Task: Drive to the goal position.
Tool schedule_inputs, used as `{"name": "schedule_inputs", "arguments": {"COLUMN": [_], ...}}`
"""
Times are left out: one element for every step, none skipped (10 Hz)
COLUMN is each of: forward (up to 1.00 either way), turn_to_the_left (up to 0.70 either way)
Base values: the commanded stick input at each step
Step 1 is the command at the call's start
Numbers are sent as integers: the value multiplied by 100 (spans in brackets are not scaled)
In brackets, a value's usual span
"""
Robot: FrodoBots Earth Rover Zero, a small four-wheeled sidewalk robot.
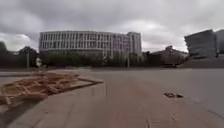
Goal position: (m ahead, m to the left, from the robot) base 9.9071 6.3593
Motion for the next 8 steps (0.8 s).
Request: {"name": "schedule_inputs", "arguments": {"forward": [100,100,100,100,100,100,100,100], "turn_to_the_left": [0,0,0,0,0,0,0,0]}}
